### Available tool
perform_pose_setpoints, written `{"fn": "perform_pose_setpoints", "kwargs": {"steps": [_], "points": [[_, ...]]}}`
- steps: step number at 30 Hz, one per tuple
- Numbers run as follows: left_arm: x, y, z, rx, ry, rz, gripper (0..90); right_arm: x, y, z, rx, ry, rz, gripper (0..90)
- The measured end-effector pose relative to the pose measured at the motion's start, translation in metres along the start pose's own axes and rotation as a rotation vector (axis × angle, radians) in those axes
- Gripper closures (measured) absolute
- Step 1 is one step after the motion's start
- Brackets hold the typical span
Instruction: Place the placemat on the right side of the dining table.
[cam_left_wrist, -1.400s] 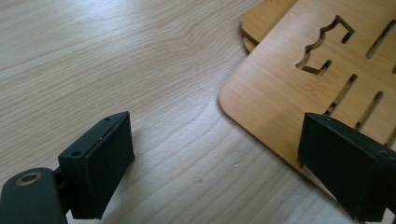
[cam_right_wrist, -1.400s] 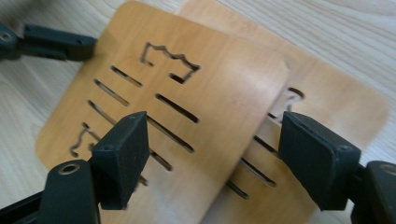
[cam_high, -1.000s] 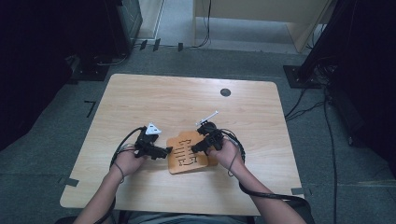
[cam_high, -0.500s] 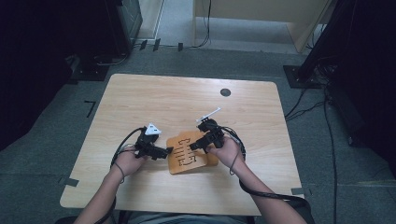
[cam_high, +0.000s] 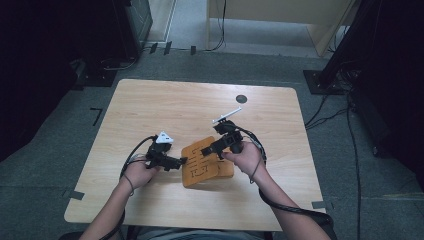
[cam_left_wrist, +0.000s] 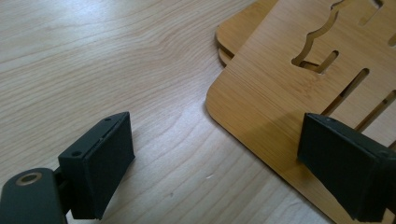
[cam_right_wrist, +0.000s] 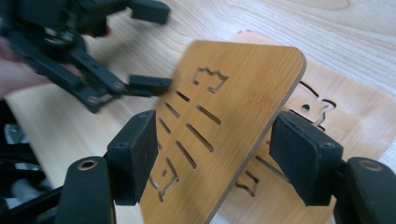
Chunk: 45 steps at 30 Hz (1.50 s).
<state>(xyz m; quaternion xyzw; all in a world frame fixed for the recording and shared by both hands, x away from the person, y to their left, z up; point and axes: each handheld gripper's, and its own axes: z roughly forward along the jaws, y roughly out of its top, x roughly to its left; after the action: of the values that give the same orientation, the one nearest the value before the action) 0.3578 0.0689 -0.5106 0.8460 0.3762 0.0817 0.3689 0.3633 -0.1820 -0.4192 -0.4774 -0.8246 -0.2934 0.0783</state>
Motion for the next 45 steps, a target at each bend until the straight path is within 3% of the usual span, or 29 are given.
{"fn": "perform_pose_setpoints", "kwargs": {"steps": [7,11,15,19,22,23,27,30,37,41,45], "points": [[-0.006,0.001,0.003,-0.002,-0.007,0.026,9.6,0.017,0.005,-0.018,-0.012,0.071,-0.013,42.0],[-0.01,0.001,0.005,-0.002,-0.017,0.038,9.6,0.019,0.002,-0.005,0.033,0.093,0.006,46.2],[-0.012,0.001,0.005,-0.002,-0.022,0.054,9.6,0.011,-0.002,0.016,0.068,0.113,0.046,49.5],[-0.012,0.0,0.005,-0.006,-0.025,0.061,9.6,0.004,-0.004,0.025,0.072,0.172,0.079,37.1],[-0.012,0.0,0.005,-0.007,-0.024,0.062,9.6,0.002,-0.004,0.025,0.078,0.189,0.071,35.3],[-0.012,0.0,0.006,-0.007,-0.024,0.065,9.6,0.002,-0.004,0.025,0.08,0.191,0.069,36.6],[-0.013,-0.001,0.006,-0.007,-0.022,0.086,9.6,0.001,-0.005,0.021,0.089,0.151,0.056,57.4],[-0.013,-0.001,0.006,-0.006,-0.024,0.087,9.6,0.003,-0.005,0.015,0.088,0.119,0.015,71.0],[-0.007,-0.001,0.001,0.016,-0.037,0.078,9.6,-0.004,-0.005,0.007,0.131,0.151,0.052,81.4],[-0.002,-0.001,-0.008,0.033,-0.098,0.057,9.6,-0.006,-0.005,0.002,0.142,0.182,0.067,86.7],[0.002,0.0,-0.016,0.015,-0.113,0.057,14.7,-0.005,-0.004,-0.007,0.151,0.194,0.057,87.6]]}}
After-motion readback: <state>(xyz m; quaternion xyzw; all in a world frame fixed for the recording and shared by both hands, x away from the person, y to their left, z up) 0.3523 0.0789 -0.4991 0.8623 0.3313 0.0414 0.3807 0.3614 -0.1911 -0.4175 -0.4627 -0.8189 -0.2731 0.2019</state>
